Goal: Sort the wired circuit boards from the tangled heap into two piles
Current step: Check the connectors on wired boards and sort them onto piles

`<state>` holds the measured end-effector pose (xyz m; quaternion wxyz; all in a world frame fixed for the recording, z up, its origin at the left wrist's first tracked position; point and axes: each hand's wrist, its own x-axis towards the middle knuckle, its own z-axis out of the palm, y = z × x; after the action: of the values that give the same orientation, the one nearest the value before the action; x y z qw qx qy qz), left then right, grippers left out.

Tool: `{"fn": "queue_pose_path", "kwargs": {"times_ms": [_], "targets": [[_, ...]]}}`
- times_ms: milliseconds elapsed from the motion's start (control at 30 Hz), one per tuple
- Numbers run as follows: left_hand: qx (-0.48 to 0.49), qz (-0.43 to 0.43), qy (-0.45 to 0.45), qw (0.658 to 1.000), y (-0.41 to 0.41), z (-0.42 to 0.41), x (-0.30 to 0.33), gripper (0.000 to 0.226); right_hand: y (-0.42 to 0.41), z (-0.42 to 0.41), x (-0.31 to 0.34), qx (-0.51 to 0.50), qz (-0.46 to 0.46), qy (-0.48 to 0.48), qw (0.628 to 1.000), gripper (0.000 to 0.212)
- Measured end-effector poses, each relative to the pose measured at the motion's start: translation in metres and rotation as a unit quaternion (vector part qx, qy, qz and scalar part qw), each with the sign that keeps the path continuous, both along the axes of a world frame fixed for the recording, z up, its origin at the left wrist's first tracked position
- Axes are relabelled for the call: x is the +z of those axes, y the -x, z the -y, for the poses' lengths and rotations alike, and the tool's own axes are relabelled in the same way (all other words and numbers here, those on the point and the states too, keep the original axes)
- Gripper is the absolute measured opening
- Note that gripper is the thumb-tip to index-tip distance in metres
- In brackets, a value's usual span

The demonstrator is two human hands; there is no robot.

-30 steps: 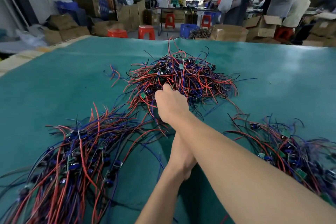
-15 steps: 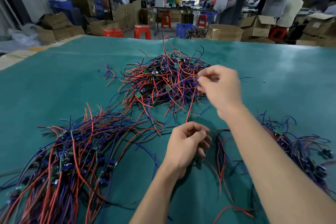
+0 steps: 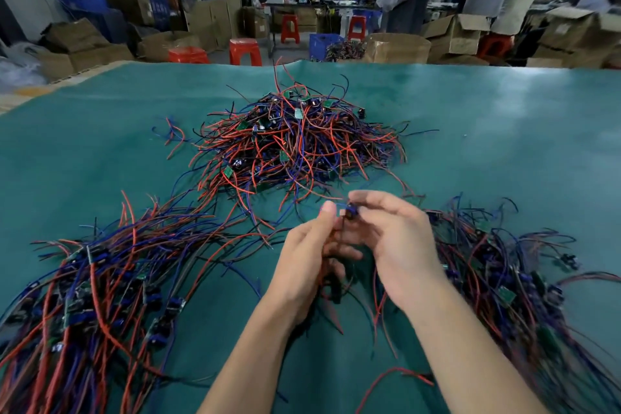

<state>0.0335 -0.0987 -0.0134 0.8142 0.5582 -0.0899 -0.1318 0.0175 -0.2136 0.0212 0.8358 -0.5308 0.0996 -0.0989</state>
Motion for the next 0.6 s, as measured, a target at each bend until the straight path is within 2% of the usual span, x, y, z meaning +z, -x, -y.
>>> {"fn": "queue_pose_path", "kwargs": {"times_ms": [167,300,367,600], "targets": [[0.019,0.048,-0.053,0.997,0.001,-0.002,-0.008,0.021,-0.002,0.001,-0.013,-0.059,0.019,0.139,0.988,0.037],[0.032,0.054,-0.074,0.995,-0.001,-0.004,-0.009,0.023,-0.004,0.005,-0.018,-0.045,-0.007,0.248,0.968,0.017],[0.028,0.060,-0.083,0.994,0.000,-0.004,-0.009,0.024,-0.004,0.008,-0.020,-0.040,-0.019,0.304,0.952,0.016],[0.006,0.063,-0.099,0.993,0.002,-0.002,-0.007,0.035,-0.006,0.020,-0.015,-0.028,-0.035,0.250,0.967,0.011]]}}
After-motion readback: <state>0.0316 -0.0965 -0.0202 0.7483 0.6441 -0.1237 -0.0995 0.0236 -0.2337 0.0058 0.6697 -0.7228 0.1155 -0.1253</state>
